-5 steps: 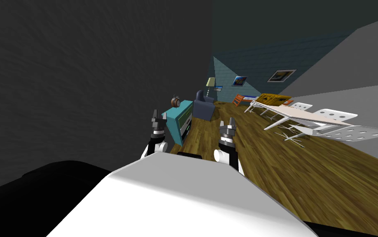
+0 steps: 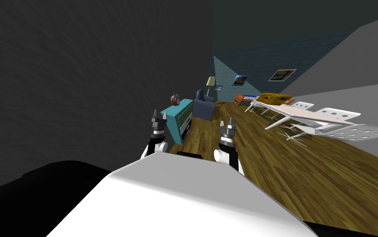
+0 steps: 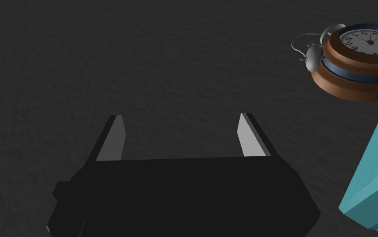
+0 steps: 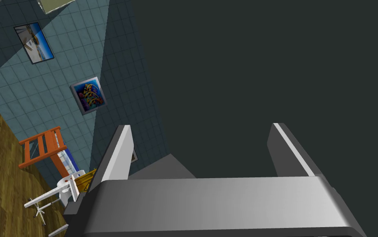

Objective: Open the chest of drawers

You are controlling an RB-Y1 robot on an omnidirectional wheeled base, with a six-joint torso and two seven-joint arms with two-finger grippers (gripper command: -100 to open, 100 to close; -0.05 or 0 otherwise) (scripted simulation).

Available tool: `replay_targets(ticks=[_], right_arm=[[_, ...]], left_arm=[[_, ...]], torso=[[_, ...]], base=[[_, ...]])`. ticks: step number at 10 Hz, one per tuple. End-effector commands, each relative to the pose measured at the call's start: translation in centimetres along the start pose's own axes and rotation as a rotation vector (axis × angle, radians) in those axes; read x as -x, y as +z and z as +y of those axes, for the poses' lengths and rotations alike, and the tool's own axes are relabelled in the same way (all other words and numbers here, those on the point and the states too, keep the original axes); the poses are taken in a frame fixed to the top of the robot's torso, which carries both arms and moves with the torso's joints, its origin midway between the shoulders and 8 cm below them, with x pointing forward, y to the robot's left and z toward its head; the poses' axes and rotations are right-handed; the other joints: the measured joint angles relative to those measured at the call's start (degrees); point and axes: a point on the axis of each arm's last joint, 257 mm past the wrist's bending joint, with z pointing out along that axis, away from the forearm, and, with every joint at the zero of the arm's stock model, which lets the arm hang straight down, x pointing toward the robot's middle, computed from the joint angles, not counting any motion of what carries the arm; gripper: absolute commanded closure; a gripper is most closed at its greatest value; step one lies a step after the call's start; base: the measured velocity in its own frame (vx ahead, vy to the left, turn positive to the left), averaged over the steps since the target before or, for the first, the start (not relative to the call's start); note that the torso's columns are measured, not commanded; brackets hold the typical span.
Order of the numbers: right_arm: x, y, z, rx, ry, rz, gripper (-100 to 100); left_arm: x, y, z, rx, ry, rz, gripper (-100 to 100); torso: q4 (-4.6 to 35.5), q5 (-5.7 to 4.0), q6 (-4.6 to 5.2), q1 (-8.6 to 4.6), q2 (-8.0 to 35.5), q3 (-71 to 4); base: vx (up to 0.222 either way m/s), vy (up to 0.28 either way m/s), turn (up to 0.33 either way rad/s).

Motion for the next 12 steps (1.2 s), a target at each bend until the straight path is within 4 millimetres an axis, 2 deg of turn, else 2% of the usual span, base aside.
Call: replay_targets(ticks=[1, 4, 5, 7, 12], right_arm=[[0.0, 0.0, 0.0, 0.000, 0.000, 0.000, 0], [0.0, 0.0, 0.0, 0.000, 0.000, 0.000, 0], [0.0, 0.0, 0.0, 0.000, 0.000, 0.000, 0], [0.0, 0.0, 0.0, -0.001, 0.000, 0.000, 0], [0.0, 0.0, 0.0, -0.001, 0.000, 0.000, 0]], left_arm=[[0.0, 0.0, 0.0, 0.000, 0.000, 0.000, 0], [0.0, 0.0, 0.0, 0.000, 0.000, 0.000, 0], [-0.2, 0.0, 0.7, 0.022, 0.015, 0.029, -100], [-0.2, -0.1, 2.5, 0.076, 0.042, 0.064, -100], [0.7, -0.4, 6.5, 0.192, 0.078, 0.065, -100]], torso=[[4.2, 0.00, 0.00, 0.00, 4.2, -8.4], [16.9, 0.00, 0.00, 0.00, 16.9, -33.8], [21.1, 0.00, 0.00, 0.00, 21.2, -42.3], [23.5, -0.02, 0.00, -0.07, 23.4, -47.4], [23.9, 0.01, 0.00, 0.06, 23.9, -47.6]], base=[[0.000, 0.000, 0.000], [0.000, 0.000, 0.000], [0.041, -0.015, 0.007], [0.097, -0.058, 0.016], [0.138, -0.091, 0.015]])
